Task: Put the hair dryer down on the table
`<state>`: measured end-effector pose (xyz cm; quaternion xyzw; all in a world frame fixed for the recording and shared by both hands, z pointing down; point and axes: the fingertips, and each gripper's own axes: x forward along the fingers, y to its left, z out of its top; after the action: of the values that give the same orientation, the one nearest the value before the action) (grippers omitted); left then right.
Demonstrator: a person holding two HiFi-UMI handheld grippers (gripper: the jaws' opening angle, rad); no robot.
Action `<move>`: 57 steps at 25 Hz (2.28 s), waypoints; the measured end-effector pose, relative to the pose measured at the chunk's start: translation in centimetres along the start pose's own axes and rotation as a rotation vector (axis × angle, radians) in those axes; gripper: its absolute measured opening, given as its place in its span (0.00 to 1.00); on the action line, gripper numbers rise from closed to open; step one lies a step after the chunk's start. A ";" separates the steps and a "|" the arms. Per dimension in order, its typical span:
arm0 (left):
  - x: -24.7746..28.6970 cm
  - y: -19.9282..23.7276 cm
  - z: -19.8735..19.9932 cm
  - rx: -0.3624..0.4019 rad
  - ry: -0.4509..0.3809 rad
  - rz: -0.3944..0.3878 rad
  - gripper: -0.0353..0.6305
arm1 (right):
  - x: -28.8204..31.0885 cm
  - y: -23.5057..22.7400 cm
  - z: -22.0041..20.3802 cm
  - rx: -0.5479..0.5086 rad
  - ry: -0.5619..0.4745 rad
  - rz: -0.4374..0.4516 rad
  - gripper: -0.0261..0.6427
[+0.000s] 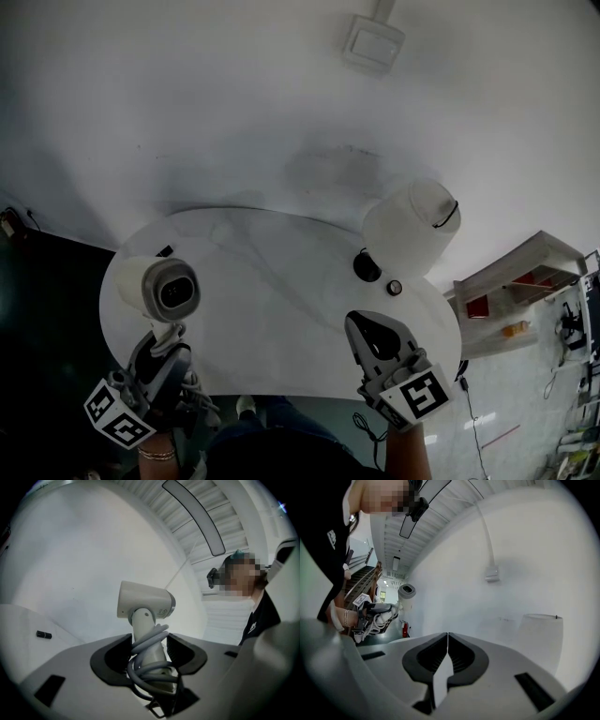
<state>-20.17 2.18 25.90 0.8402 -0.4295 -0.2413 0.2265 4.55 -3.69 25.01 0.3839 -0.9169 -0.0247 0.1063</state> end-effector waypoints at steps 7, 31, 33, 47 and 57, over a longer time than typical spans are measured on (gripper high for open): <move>2.3 0.0 -1.1 -0.013 0.011 0.013 0.42 | 1.6 -1.8 -0.1 0.031 -0.017 0.051 0.07; 5.0 2.8 -6.2 -0.052 0.069 0.198 0.42 | 1.7 -6.5 -4.5 0.083 0.022 0.148 0.07; 4.9 3.2 -6.5 -0.050 0.101 0.213 0.42 | 1.7 -6.4 -4.6 0.090 0.025 0.144 0.07; 8.6 3.6 -10.7 -0.041 0.345 0.139 0.42 | 2.5 -6.3 -7.4 0.187 0.123 0.067 0.07; 9.4 5.3 -14.1 -0.059 0.463 0.098 0.42 | 3.0 -5.0 -11.1 0.255 0.237 0.015 0.07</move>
<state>-10.14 -5.98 38.07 0.8443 -0.3991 -0.0433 0.3550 8.38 -8.93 35.70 0.3878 -0.8964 0.1381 0.1642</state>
